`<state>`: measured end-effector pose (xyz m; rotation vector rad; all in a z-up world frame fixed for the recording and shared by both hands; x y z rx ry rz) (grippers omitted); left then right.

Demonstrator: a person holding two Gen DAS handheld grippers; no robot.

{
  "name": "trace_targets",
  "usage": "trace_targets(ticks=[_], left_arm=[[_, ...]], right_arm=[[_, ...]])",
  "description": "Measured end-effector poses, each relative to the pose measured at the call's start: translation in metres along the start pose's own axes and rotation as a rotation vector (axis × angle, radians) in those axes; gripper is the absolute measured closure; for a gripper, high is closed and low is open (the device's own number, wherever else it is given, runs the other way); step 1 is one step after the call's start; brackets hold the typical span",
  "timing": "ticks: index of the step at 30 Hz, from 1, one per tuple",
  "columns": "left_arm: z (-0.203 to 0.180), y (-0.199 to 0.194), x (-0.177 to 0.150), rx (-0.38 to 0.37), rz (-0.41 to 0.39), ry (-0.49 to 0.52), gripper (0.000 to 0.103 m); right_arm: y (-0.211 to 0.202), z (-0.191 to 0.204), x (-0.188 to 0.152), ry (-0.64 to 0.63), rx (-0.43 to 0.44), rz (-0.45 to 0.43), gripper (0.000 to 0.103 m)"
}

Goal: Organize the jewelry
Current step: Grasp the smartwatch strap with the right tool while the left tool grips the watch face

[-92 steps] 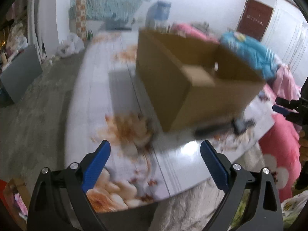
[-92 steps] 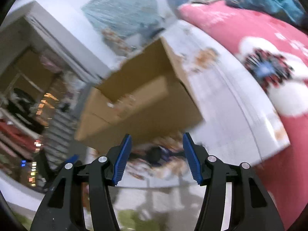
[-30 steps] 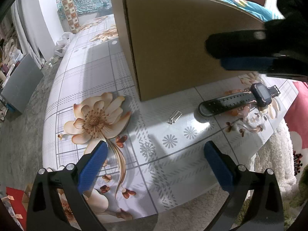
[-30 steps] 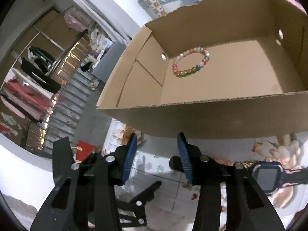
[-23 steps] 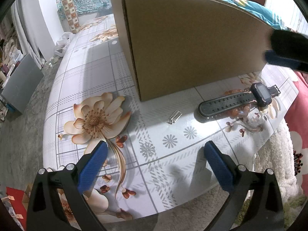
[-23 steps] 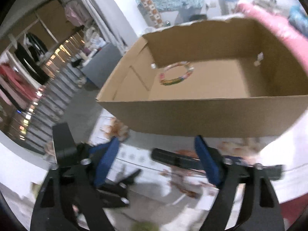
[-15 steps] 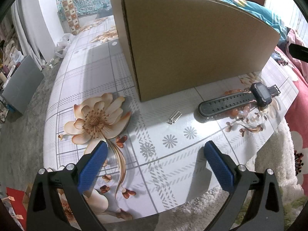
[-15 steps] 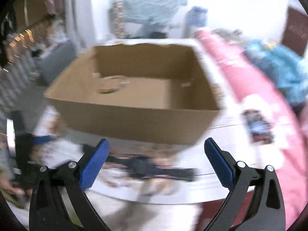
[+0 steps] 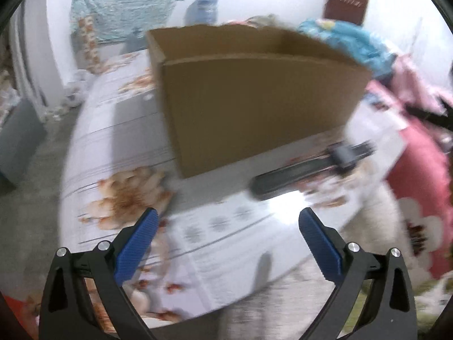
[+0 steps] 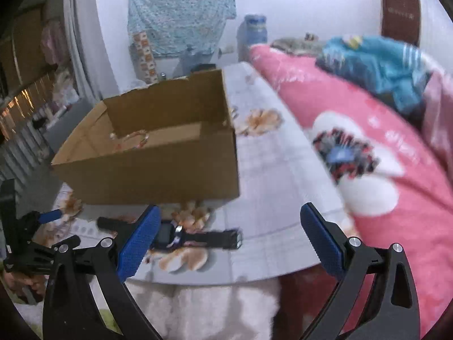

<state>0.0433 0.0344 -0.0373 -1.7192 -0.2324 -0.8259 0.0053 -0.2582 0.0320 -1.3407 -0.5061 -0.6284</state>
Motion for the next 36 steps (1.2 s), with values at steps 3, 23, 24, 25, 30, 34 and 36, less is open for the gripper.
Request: trace_targets(ticks=[3, 23, 24, 25, 30, 34, 36], left_arm=[[-0.014, 0.002, 0.006, -0.098, 0.006, 0.001, 0.013], [-0.012, 0.047, 0.030, -0.212, 0.152, -0.167, 0.036], [-0.013, 0.048, 0.032, -0.218, 0.153, -0.171, 0.036], [-0.012, 0.049, 0.032, -0.223, 0.154, -0.176, 0.036], [-0.012, 0.052, 0.036, -0.253, 0.156, -0.205, 0.036], [-0.010, 0.052, 0.037, -0.281, 0.155, -0.231, 0.036], [-0.011, 0.051, 0.038, -0.294, 0.151, -0.238, 0.037]], right_arm=[[0.013, 0.001, -0.009, 0.027, 0.037, 0.039, 0.017], [0.067, 0.035, -0.017, 0.025, 0.252, 0.148, 0.054], [0.069, 0.036, -0.016, 0.022, 0.253, 0.154, 0.057], [0.071, 0.037, -0.017, 0.016, 0.253, 0.162, 0.058], [0.078, 0.043, -0.020, -0.030, 0.221, 0.188, 0.068], [0.079, 0.043, -0.020, -0.040, 0.221, 0.187, 0.068], [0.079, 0.043, -0.020, -0.042, 0.222, 0.186, 0.068]])
Point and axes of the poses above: each gripper's, at about its wrist camera, not at the fingertips, and y roughly the way its jaws point, z to its left, x to its top, the point moved 2 cm from there along y, roughly the way its jaws point, and after that the axes turned 1 degree about x, right-handed, at the moved point
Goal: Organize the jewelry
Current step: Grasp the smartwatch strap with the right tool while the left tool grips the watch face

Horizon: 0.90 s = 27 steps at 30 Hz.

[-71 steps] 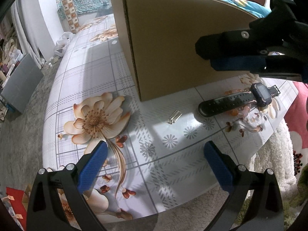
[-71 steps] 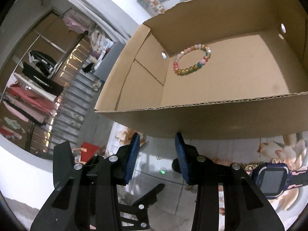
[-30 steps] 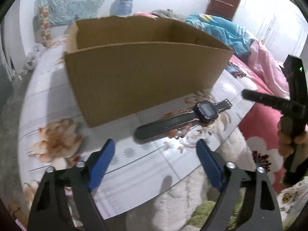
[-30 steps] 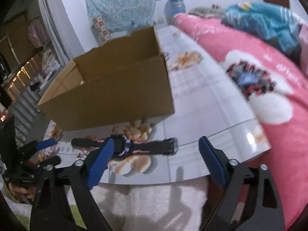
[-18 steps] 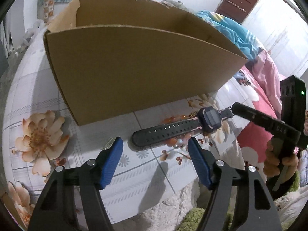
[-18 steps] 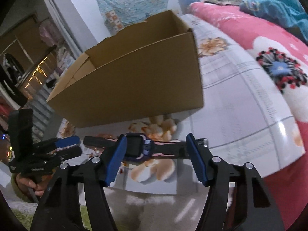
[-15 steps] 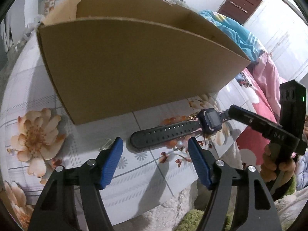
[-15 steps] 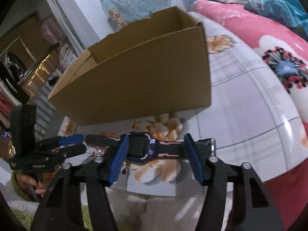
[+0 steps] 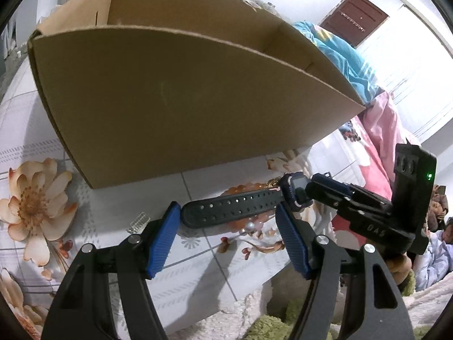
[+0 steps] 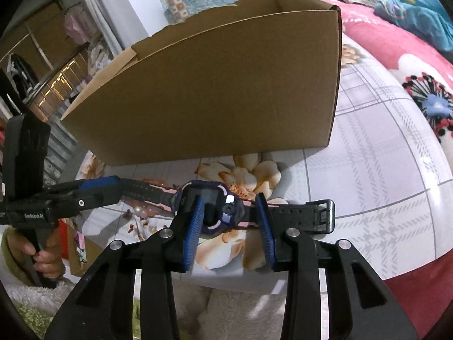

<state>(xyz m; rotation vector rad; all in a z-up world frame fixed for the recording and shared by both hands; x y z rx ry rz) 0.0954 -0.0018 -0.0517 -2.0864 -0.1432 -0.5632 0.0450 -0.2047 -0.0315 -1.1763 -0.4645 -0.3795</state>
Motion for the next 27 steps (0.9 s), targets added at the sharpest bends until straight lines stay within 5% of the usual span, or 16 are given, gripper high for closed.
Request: trace_targets(ticks=[9, 27], left_arm=[[-0.019, -0.010, 0.010, -0.041, -0.063, 0.031, 0.037], [-0.052, -0.010, 0.006, 0.115, -0.118, 0.247, 0.082]], right_arm=[[0.000, -0.003, -0.002, -0.006, 0.008, -0.006, 0.068], [-0.005, -0.009, -0.007, 0.012, 0.029, -0.019, 0.068]])
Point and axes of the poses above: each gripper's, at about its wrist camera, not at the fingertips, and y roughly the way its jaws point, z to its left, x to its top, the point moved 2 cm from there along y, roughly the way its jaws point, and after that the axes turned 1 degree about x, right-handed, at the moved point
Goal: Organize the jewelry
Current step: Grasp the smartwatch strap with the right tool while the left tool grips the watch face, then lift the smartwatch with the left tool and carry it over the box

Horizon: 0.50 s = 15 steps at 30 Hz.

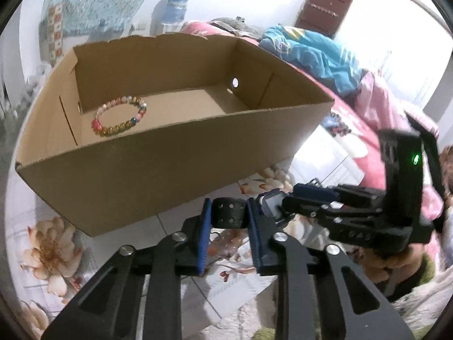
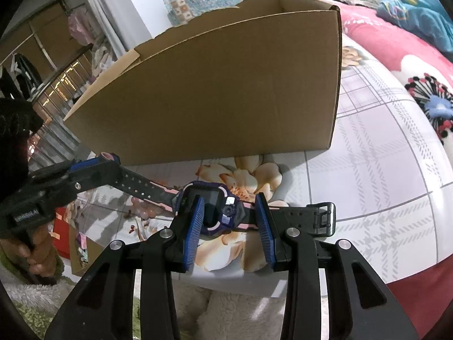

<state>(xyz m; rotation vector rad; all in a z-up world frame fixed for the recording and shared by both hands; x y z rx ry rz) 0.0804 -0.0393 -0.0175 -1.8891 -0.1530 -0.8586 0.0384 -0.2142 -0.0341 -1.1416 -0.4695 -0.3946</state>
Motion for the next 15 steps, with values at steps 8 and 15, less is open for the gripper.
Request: trace_targets(ticks=[8, 15], left_arm=[[-0.005, 0.002, -0.002, 0.045, -0.002, 0.058, 0.084], [-0.005, 0.005, -0.002, 0.052, 0.005, 0.065, 0.084]], right_arm=[[-0.041, -0.032, -0.006, 0.093, -0.067, -0.079, 0.064], [-0.047, -0.063, -0.010, 0.190, -0.119, -0.063, 0.062]])
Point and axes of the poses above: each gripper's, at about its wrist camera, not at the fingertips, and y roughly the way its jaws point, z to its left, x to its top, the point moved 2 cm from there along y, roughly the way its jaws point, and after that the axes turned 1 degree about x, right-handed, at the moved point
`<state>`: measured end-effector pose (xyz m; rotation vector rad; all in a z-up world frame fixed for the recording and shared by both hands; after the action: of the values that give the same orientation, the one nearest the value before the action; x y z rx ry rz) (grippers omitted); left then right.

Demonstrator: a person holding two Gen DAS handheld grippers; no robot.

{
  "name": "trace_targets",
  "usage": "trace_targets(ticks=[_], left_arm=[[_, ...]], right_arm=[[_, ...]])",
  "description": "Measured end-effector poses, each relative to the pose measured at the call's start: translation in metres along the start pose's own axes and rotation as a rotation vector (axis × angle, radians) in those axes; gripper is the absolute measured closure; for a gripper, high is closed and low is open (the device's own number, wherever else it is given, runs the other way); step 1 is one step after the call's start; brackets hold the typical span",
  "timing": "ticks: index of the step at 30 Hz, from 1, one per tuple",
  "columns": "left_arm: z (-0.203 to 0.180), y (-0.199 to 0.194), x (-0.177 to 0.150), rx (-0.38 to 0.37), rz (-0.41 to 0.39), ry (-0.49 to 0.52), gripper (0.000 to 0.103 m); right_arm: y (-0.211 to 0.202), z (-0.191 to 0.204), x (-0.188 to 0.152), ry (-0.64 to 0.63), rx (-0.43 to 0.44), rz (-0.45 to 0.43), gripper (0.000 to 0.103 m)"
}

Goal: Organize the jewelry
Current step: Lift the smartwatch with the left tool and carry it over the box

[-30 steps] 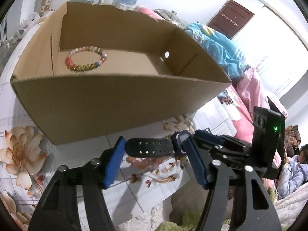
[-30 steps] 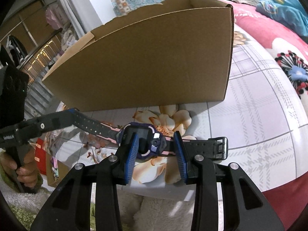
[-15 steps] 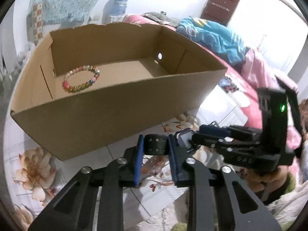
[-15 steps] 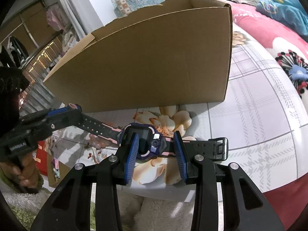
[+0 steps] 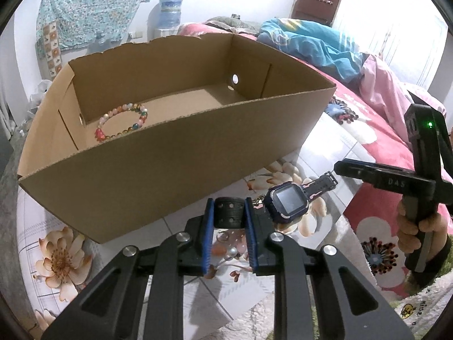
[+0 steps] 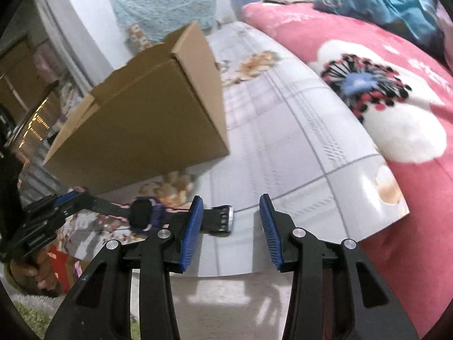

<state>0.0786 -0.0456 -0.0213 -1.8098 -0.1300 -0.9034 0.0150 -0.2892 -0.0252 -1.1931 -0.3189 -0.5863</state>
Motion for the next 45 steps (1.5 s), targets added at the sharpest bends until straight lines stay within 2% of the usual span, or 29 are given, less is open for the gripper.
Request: trace_targets(ticks=[7, 14, 15, 17, 19, 22, 26, 29, 33, 39, 43, 45], left_arm=[[-0.003, 0.003, 0.000, 0.004, 0.003, 0.005, 0.084], [-0.006, 0.006, -0.001, -0.011, 0.008, 0.008, 0.084], [-0.006, 0.006, -0.001, -0.012, 0.006, 0.008, 0.084], [-0.006, 0.006, -0.001, -0.017, 0.003, 0.007, 0.084], [-0.007, 0.007, -0.002, -0.016, 0.006, 0.009, 0.084], [-0.007, 0.006, -0.002, -0.018, 0.004, 0.010, 0.084], [-0.005, 0.005, -0.002, -0.020, -0.005, 0.003, 0.084], [-0.005, 0.002, -0.002, -0.032, -0.017, 0.003, 0.084], [-0.010, -0.010, 0.000, -0.052, -0.051, 0.030, 0.085], [-0.014, -0.044, 0.013, -0.103, -0.128, 0.051, 0.086], [-0.011, -0.075, 0.035, -0.161, -0.192, 0.040, 0.086], [0.001, -0.094, 0.055, -0.183, -0.227, 0.015, 0.086]], right_arm=[[0.012, 0.016, -0.005, -0.013, -0.008, 0.039, 0.062], [0.012, 0.010, -0.004, 0.071, 0.055, 0.039, 0.062], [0.013, 0.009, -0.002, 0.085, 0.070, 0.039, 0.067], [0.014, 0.006, -0.001, 0.137, 0.154, 0.043, 0.072], [0.013, 0.007, -0.002, 0.159, 0.194, 0.039, 0.075], [0.012, 0.012, 0.001, 0.141, 0.170, 0.023, 0.079], [0.011, 0.011, 0.004, 0.152, 0.161, 0.006, 0.097], [0.004, 0.015, 0.007, 0.137, 0.165, -0.019, 0.099], [-0.019, 0.031, 0.011, 0.064, 0.126, -0.072, 0.099], [-0.059, 0.060, 0.033, -0.044, 0.094, -0.134, 0.099], [-0.083, 0.082, 0.071, -0.100, 0.151, -0.161, 0.099], [-0.088, 0.092, 0.101, -0.110, 0.194, -0.136, 0.099]])
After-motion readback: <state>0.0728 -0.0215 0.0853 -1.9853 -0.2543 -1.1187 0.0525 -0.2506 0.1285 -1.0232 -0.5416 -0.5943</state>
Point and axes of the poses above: each gripper's, at about its wrist camera, not at the fingertips, and y roughly the way its jaws point, z to its left, x to its top, the point moved 2 cm from there along y, roughly the way its jaws point, and after that the axes turned 1 degree about x, right-handed, at the moved point
